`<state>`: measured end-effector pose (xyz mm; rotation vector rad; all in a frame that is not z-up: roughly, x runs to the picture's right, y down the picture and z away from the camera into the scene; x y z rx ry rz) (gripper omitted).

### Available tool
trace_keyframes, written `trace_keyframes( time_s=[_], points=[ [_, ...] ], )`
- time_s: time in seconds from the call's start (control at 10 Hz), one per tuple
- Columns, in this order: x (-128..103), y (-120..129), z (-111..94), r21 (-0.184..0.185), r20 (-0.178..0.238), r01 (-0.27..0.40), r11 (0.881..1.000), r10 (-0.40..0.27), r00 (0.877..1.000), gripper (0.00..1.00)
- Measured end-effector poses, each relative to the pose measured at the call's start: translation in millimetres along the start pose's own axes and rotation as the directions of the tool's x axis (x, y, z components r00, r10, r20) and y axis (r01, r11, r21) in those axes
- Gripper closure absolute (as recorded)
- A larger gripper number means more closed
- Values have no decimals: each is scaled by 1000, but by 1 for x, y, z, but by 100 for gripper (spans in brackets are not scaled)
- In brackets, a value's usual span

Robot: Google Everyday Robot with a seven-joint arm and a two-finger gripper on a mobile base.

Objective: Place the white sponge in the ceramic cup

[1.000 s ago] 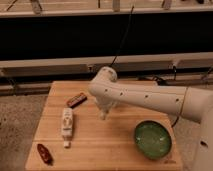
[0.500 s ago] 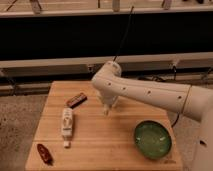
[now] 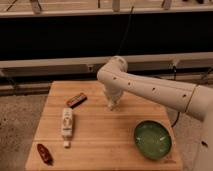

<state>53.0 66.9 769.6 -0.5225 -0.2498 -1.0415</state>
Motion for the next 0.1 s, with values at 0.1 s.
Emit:
trace_keyframes(
  time_s=[0.1],
  points=[
    [9,-3,0,-2,-1,-14,1000,14,1000,99]
  ],
)
